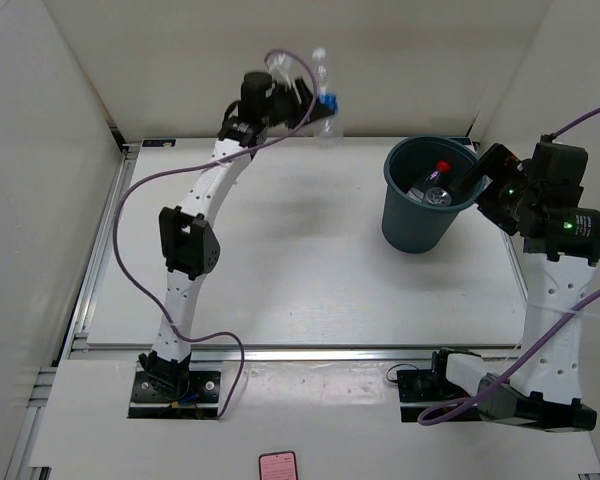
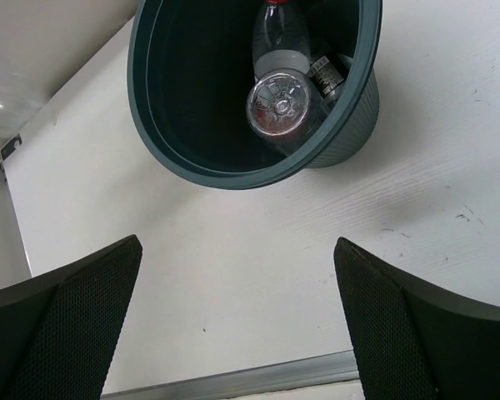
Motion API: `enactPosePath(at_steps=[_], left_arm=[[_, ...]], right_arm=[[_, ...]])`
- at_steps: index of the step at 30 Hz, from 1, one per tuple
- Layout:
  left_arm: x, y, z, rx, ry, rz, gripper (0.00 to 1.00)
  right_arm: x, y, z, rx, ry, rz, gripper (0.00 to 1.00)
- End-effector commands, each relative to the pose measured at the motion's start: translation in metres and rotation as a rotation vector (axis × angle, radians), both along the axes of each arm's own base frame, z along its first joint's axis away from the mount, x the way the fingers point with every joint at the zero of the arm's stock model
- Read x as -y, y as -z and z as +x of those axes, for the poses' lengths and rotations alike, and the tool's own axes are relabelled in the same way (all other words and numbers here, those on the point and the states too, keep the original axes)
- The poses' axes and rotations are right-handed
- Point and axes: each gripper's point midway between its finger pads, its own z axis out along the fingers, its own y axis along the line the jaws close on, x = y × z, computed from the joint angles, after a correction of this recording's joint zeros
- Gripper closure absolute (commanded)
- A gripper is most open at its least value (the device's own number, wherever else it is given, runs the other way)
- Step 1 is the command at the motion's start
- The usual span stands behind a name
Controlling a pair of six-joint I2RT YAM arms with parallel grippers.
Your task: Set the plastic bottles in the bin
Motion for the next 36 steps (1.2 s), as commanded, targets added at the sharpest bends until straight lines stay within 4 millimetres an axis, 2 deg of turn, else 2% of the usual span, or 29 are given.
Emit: enactPosePath(at_steps=[1, 4, 6, 8, 11, 13, 14, 15, 16, 17, 19, 20, 24, 26, 27, 28, 29, 30, 31, 32, 33, 35, 36], left_arm=[[0.054, -0.101, -0.036, 0.261, -0.029, -0.069, 0.56], [0.073, -0.111, -0.047, 0.327, -0.036, -0.065, 0.58], [0.092, -0.133, -0.062, 0.419, -0.053, -0.088, 0.58], [0.102, -0.144, -0.068, 0.453, -0.066, -0.128, 0.56], [0.122, -0.127, -0.065, 0.410, -0.067, -0.169, 0.55], [0.138, -0.127, -0.079, 0.443, -0.043, -0.162, 0.53], [0.146, -0.119, -0.082, 0.441, -0.030, -0.150, 0.52], [0.151, -0.118, -0.087, 0.440, -0.019, -0.153, 0.50], [0.163, -0.109, -0.098, 0.425, 0.016, -0.144, 0.48], [0.169, -0.084, -0.099, 0.400, 0.033, -0.080, 0.35], [0.173, -0.073, -0.105, 0.387, 0.050, -0.040, 0.05], [0.173, -0.064, -0.104, 0.381, 0.054, -0.017, 0.00], [0.154, -0.107, -0.108, 0.460, -0.005, -0.021, 0.00], [0.123, -0.137, -0.106, 0.501, -0.074, -0.003, 0.00], [0.112, -0.145, -0.109, 0.533, -0.096, 0.028, 0.00], [0.087, -0.148, -0.101, 0.532, -0.189, 0.075, 0.00], [0.069, -0.152, -0.103, 0.535, -0.247, 0.111, 0.00], [0.034, -0.155, -0.112, 0.526, -0.316, 0.161, 0.00], [0.012, -0.154, -0.117, 0.530, -0.377, 0.210, 0.00], [-0.028, -0.149, -0.109, 0.505, -0.517, 0.267, 0.00], [-0.062, -0.135, -0.126, 0.469, -0.566, 0.324, 0.00], [-0.109, -0.115, -0.139, 0.416, -0.676, 0.395, 0.00], [-0.139, -0.092, -0.158, 0.382, -0.724, 0.457, 0.00]], right_arm=[[0.007, -0.010, 0.008, 0.035, 0.047, -0.004, 0.00], [0.012, -0.023, 0.010, 0.053, 0.071, -0.021, 0.00], [0.013, -0.039, 0.012, 0.093, 0.065, -0.033, 0.00], [0.013, -0.041, 0.010, 0.094, 0.065, -0.033, 0.00], [0.016, -0.053, 0.004, 0.125, 0.085, -0.048, 0.00], [0.018, -0.066, -0.001, 0.155, 0.088, -0.064, 0.00], [0.017, -0.070, -0.006, 0.167, 0.089, -0.065, 0.00], [0.017, -0.070, -0.006, 0.167, 0.084, -0.073, 0.00], [0.019, -0.075, -0.007, 0.180, 0.092, -0.079, 0.00], [0.019, -0.075, -0.007, 0.180, 0.092, -0.079, 0.00], [0.017, -0.077, -0.010, 0.192, 0.083, -0.074, 0.00], [0.017, -0.078, -0.010, 0.192, 0.083, -0.074, 0.00], [0.017, -0.074, -0.015, 0.188, 0.080, -0.083, 0.00], [0.018, -0.070, -0.014, 0.176, 0.099, -0.066, 0.00], [0.017, -0.065, -0.013, 0.161, 0.103, -0.058, 0.00], [0.015, -0.060, -0.012, 0.148, 0.099, -0.043, 0.00], [0.015, -0.057, -0.011, 0.139, 0.099, -0.042, 0.00], [0.014, -0.055, -0.008, 0.130, 0.089, -0.036, 0.00], [0.013, -0.052, -0.010, 0.115, 0.095, -0.026, 0.00], [0.016, -0.045, -0.009, 0.081, 0.116, -0.027, 0.00], [0.016, -0.040, -0.009, 0.055, 0.129, -0.005, 0.00], [0.015, -0.035, -0.013, 0.030, 0.129, -0.003, 0.00], [0.012, -0.023, -0.012, -0.004, 0.122, 0.017, 0.00]])
